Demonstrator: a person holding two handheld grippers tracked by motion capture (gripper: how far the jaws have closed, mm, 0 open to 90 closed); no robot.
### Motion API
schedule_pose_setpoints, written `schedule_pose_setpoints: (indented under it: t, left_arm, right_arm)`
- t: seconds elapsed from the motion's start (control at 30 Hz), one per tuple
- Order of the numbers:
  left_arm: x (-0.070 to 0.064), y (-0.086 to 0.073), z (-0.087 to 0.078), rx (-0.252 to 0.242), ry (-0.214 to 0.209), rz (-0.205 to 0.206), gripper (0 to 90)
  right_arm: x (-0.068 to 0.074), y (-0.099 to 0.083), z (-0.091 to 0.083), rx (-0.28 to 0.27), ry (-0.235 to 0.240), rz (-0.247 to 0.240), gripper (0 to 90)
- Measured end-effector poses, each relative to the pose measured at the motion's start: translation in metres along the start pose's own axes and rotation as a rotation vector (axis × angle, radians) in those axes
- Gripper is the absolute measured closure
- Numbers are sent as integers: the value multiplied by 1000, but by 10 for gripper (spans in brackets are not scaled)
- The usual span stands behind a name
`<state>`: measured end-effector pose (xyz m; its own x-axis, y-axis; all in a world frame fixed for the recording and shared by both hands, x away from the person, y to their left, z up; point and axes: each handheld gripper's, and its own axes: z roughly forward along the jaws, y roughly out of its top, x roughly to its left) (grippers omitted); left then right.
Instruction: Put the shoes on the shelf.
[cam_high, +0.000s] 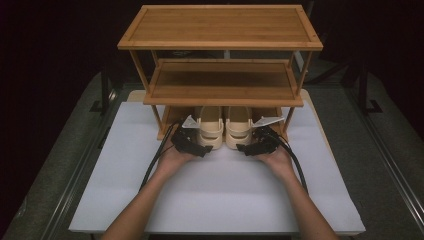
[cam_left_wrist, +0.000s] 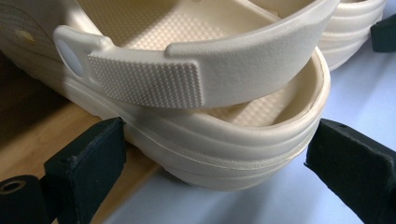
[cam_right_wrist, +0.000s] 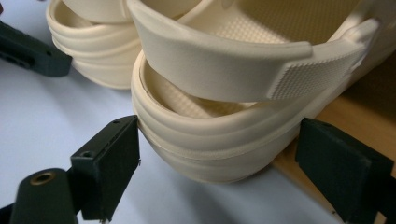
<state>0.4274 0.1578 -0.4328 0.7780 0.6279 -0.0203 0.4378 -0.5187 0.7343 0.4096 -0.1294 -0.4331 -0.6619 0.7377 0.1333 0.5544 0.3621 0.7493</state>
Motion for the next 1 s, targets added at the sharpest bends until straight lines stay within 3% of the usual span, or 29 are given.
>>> schedule_pose_setpoints:
  t: [0.33,0.6,0.8,1.0]
  left_arm:
    - [10,12,14,-5,29,-2,45]
    - [10,15,15,2,37,-9,42]
    - [9,13,-2,-5,28,16,59]
    - [5,2,-29,12,30,44,59]
  right_arm:
    - [-8,13,15,1,-31,12,136]
    - [-12,16,18,0,-41,17,137]
    - [-10,11,6,8,-31,11,150]
    - [-10,-4,-21,-6,-40,1,150]
